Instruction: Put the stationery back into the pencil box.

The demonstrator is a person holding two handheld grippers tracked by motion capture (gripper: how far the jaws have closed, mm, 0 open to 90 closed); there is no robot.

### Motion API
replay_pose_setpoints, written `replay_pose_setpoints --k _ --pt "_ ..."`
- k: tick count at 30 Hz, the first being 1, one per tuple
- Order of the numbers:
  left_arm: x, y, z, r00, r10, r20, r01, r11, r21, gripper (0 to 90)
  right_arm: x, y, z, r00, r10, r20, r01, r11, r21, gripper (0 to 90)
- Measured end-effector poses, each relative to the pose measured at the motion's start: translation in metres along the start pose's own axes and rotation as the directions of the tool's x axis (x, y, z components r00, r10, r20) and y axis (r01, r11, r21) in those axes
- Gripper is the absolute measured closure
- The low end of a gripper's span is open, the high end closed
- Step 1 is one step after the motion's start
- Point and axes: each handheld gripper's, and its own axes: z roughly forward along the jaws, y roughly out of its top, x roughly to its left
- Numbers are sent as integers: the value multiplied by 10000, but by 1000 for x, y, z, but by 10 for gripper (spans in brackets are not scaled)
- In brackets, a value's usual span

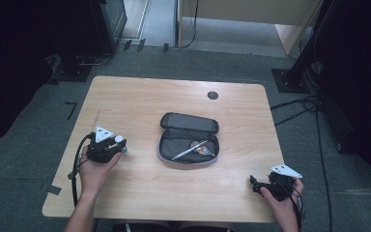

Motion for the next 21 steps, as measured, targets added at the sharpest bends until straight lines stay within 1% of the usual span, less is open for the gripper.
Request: replay_pose_setpoints --k 3,9,10,14,16,19,21 --pt "-3 2 -4 10000 73 61 -71 9998 -179 658 0 0 0 10000 1 0 -1 10000 -3 0" --pt "-16 14 -10 9980 150 610 -117 9985 -527 659 0 0 0 10000 -1 -4 1 10000 5 0" --pt "-19 17 -11 9975 225 674 -185 9980 -600 658 0 0 0 10000 -16 -1 16 10000 -4 0" --pt "-31 27 -14 9937 424 1035 -341 9962 -800 658 0 0 0 10000 -12 4 12 10000 -8 0" --pt "-37 31 -14 9919 460 1187 -350 9951 -926 659 0 0 0 10000 -19 -2 19 10000 -4 0" --pt "-46 38 -11 9879 591 1434 -443 9936 -1041 659 0 0 0 10000 -4 -5 4 10000 -18 0" --pt "-53 42 -7 9848 704 1589 -545 9933 -1023 658 0 0 0 10000 -17 -8 17 10000 -26 0"
